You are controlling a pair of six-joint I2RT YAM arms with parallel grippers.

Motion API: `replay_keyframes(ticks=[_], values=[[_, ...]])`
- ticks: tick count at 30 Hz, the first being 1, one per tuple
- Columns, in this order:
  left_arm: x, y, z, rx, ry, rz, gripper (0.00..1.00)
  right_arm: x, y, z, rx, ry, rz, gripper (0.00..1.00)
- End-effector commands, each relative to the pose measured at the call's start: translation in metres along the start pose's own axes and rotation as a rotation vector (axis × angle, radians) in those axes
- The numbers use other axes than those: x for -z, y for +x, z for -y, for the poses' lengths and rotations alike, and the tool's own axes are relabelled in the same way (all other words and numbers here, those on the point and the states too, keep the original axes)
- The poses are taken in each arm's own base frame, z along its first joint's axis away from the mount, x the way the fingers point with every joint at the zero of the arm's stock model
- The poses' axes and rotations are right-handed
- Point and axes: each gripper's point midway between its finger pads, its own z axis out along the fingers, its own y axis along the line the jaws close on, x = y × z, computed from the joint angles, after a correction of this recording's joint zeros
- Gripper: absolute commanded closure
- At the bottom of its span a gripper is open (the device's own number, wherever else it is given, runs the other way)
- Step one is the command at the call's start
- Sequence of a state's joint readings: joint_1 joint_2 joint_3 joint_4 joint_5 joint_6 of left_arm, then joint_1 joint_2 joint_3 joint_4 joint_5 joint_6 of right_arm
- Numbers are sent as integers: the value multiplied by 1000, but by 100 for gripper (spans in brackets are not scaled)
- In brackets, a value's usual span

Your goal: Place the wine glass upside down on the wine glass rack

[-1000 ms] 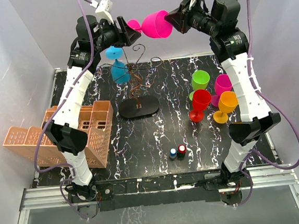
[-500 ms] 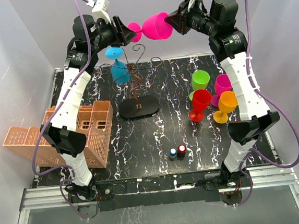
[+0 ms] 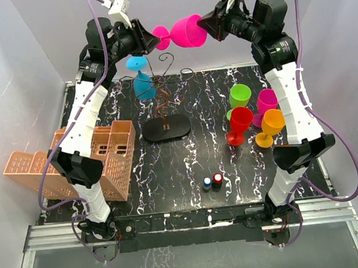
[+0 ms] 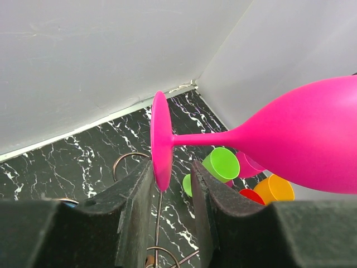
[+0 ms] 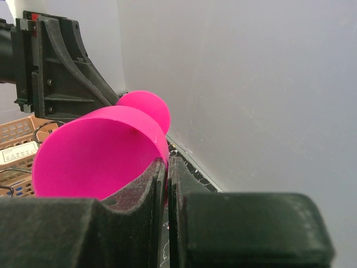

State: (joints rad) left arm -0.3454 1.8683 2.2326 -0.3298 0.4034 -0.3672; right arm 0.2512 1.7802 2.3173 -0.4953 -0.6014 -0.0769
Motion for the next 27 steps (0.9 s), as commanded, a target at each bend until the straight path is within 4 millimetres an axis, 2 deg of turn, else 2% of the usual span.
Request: replay_keyframes(ticks=[1,4,27], values=[[27,-33,36,-27,78,78,72,5,-31,-11,36,-42,79,92],[28,-33,37,-19,79,77,76,5,-31,-12,34,-51,79,92],[32,-38,24,42,60,90,86,3,-27,-18,19,-88,76,92]])
